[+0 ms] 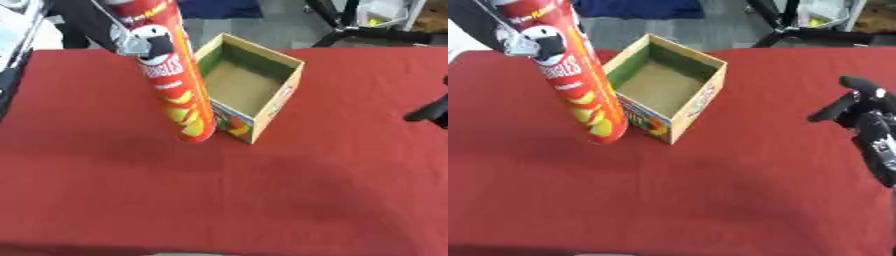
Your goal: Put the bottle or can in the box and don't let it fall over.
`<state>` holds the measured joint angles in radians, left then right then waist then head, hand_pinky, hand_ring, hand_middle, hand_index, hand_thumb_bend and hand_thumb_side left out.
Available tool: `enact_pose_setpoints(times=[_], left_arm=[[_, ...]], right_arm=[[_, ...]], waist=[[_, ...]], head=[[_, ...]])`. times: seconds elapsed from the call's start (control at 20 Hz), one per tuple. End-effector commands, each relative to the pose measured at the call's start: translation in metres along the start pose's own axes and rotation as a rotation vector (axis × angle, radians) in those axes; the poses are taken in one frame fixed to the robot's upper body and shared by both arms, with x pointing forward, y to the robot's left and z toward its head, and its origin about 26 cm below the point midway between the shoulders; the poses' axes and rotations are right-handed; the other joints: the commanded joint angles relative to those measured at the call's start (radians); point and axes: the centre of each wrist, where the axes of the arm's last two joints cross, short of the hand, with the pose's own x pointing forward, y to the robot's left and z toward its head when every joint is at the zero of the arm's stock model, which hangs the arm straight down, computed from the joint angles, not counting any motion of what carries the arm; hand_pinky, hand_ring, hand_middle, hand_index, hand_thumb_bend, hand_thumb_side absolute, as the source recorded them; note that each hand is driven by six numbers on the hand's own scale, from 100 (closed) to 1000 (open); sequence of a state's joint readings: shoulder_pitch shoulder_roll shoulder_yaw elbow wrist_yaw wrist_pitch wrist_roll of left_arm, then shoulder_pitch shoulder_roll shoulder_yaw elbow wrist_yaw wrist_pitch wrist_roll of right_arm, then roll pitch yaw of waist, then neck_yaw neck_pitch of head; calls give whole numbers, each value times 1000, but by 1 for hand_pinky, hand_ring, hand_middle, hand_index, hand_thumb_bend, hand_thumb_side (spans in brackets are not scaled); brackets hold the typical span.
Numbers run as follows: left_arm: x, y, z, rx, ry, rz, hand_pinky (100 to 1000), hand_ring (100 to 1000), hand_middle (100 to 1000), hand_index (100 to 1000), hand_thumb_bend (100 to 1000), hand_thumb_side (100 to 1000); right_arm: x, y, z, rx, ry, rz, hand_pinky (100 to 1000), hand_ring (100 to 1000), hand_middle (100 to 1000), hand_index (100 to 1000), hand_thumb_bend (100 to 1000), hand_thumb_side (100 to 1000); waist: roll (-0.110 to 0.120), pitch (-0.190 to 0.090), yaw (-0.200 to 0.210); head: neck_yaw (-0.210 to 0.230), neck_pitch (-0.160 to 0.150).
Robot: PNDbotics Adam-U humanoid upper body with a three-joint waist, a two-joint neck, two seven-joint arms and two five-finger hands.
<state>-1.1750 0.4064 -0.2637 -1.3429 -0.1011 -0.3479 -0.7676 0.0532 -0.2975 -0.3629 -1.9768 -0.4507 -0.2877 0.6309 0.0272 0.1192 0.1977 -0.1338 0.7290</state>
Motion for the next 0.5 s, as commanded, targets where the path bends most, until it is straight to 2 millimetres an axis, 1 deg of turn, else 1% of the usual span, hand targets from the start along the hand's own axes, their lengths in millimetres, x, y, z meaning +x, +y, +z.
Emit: enact_pose_setpoints(times=[0.05,0.1,0.15,0.2,0.25,0.3,0.4,0.5], left_arm=[[6,24,2,-51,-63,-87,100,374,387,203,121,100],[6,27,0,-35,-60,-81,100,374,386,202,115,100],[5,30,-2,-20,-56,-78,100,374,387,202,144,100],[6,32,-4,-4,-51,-79,100,374,387,202,149,100],[6,34,-6,13,-47,-81,100,372,386,202,136,100],[5,36,-8,30,-43,-81,100,371,386,202,142,100],[4,41,-10,63,-29,-88,100,372,387,202,177,100],[2,43,-12,92,-12,-97,100,370,386,201,172,100]], right_arm=[[10,-5,-7,27,-21,34,690,629,547,884,100,523],[10,-5,-8,29,-23,34,690,629,547,884,100,523],[10,-6,-9,31,-26,34,690,629,547,884,100,523],[10,-6,-10,33,-28,34,690,629,546,884,100,523],[10,-6,-12,34,-31,33,690,629,546,884,100,524],[10,-6,-13,36,-34,32,690,629,546,884,100,524],[11,-6,-16,39,-39,31,689,629,546,884,100,524],[11,-6,-18,42,-45,31,689,629,546,885,100,524]], waist=[[-2,-5,-4],[-1,-2,-7],[-1,1,-10],[0,4,-14],[0,8,-17],[1,12,-21],[2,20,-29],[4,28,-36]], head=[[3,-6],[5,-9],[8,-12],[11,-17],[14,-22],[18,-28],[26,-39],[33,-47]])
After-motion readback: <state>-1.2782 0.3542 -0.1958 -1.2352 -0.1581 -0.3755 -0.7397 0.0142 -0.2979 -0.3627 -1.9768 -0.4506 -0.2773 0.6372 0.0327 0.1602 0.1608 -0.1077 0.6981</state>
